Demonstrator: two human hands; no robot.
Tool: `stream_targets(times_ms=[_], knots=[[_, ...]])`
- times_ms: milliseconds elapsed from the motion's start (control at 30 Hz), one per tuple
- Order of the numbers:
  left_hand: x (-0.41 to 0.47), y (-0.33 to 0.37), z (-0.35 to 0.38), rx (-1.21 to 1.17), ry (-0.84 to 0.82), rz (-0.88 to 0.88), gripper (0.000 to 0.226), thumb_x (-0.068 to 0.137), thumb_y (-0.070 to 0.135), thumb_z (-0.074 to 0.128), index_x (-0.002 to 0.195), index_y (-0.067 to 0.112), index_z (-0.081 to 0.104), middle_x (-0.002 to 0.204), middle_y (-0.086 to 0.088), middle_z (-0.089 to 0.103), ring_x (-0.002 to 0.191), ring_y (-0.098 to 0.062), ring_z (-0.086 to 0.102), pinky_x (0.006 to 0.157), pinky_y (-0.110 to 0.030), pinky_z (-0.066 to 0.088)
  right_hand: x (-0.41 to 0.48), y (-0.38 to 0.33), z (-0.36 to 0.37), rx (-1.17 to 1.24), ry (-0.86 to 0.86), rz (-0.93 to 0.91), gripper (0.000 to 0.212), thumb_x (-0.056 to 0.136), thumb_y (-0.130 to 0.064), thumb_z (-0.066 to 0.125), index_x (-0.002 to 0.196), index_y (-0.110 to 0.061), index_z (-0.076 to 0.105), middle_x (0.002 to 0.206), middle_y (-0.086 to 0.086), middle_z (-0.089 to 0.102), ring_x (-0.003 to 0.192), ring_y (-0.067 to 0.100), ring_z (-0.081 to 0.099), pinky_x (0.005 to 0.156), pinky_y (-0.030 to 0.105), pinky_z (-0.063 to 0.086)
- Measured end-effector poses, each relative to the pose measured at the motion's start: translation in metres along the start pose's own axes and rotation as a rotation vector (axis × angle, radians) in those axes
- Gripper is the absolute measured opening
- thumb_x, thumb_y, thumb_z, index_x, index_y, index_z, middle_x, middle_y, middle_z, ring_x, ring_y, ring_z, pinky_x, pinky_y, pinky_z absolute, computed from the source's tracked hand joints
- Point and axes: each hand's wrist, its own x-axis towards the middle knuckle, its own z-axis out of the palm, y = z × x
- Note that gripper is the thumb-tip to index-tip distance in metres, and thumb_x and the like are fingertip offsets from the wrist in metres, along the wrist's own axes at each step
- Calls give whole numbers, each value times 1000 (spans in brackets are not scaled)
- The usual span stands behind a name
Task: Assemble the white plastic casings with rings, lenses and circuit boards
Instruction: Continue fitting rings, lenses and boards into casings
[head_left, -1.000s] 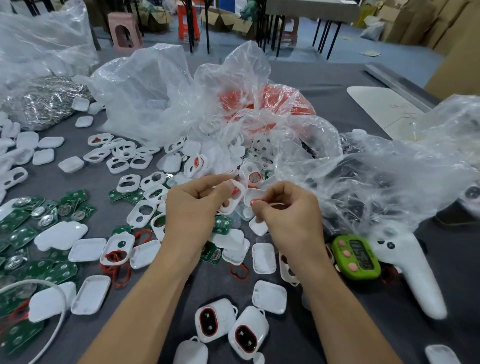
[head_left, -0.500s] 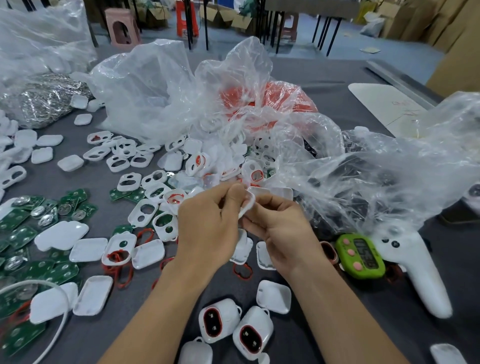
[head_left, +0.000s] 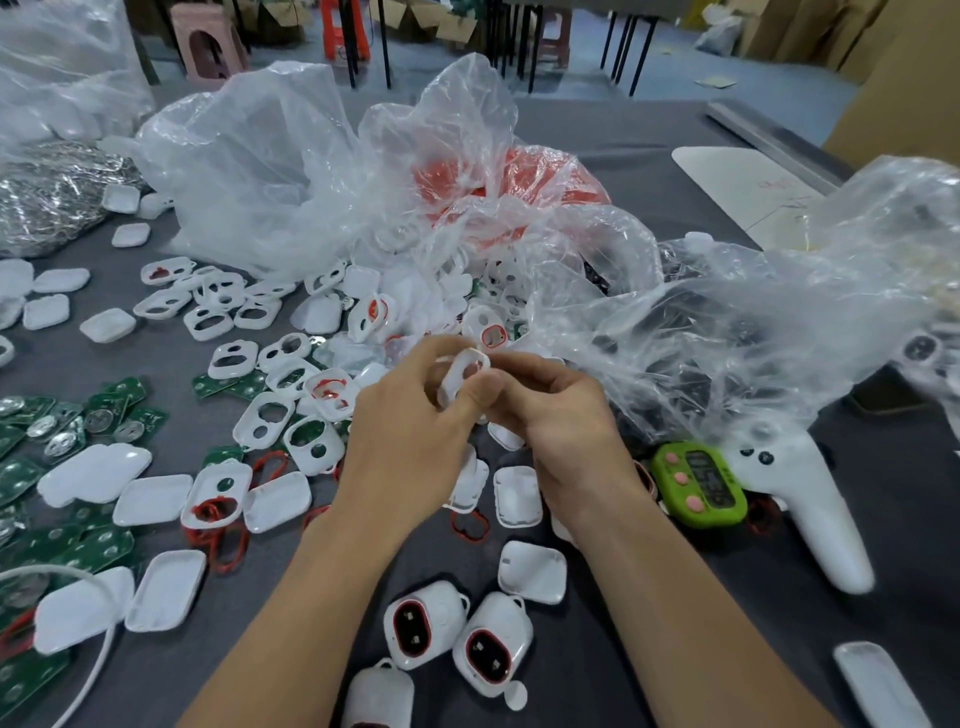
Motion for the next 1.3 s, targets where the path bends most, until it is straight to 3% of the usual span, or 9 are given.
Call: stream_targets(times_ms=[167, 267, 333, 433, 633, 733, 867, 1200, 1300], knots=[[4, -1, -2, -239, -112, -66, 27, 84, 50, 68, 108, 41, 60, 88, 10, 78, 59, -6, 62, 55, -20, 46, 1, -11, -8, 112, -126, 138, 12, 83, -7, 75, 85, -17, 81, 88, 2, 78, 76, 8, 71, 73, 20, 52], [5, 0, -3, -413, -197, -43, 24, 91, 24, 73, 114, 26, 65, 98, 2, 80, 76, -6, 70, 63, -15, 51, 0, -14, -12, 166, -180, 148, 14, 69, -17, 79, 82, -19, 82, 85, -1, 78, 72, 6, 71, 71, 18, 53], [5, -1, -4, -498, -204, -54, 31, 88, 13, 77, 116, 24, 71, 106, -1, 79, 96, -13, 74, 78, -25, 59, 1, -14, -14, 174, -180, 135, 17, 65, -16, 80, 81, -19, 83, 86, 0, 78, 75, 8, 72, 74, 19, 57], [5, -4, -4, -520, -173, -66, 37, 78, 19, 79, 110, 37, 79, 109, 1, 79, 105, -20, 73, 92, -35, 60, 1, -13, -14, 155, -167, 119, 12, 70, -9, 79, 76, -19, 83, 81, 2, 79, 75, 10, 75, 75, 23, 62], [6, -8, -8, -562, -226, -55, 43, 74, 19, 83, 113, 36, 78, 112, -1, 78, 105, -19, 74, 81, -26, 60, 0, -13, -15, 46, -153, 76, 22, 86, 7, 72, 82, -14, 78, 78, 4, 77, 70, 13, 74, 69, 23, 62], [5, -9, -7, -507, -247, -84, 50, 72, 28, 85, 120, 35, 73, 110, -7, 77, 90, -26, 70, 79, -39, 56, -4, -16, -17, 17, -148, 47, 17, 84, 6, 76, 86, -10, 79, 81, 7, 78, 72, 17, 75, 59, 22, 59], [0, -11, -5, -514, -240, -75, 40, 79, 24, 84, 116, 36, 73, 105, -3, 80, 92, -21, 77, 76, -23, 59, -5, -15, -16, 11, -128, 12, 16, 82, 5, 79, 84, -11, 80, 88, 14, 77, 76, 20, 74, 63, 25, 59], [-1, -15, -5, -445, -124, -122, 32, 83, 18, 78, 107, 39, 74, 89, 1, 81, 81, -14, 77, 66, -14, 55, -5, -12, -8, -154, -94, -108, 9, 83, -3, 80, 89, -10, 81, 89, 10, 79, 83, 22, 76, 65, 26, 60], [-1, -12, -6, -433, -116, -127, 27, 84, 21, 76, 107, 36, 76, 85, 1, 80, 76, -9, 76, 63, -10, 52, -5, -11, -7, -139, -87, -147, 10, 82, -2, 80, 84, -11, 81, 87, 11, 79, 79, 18, 75, 76, 31, 61]])
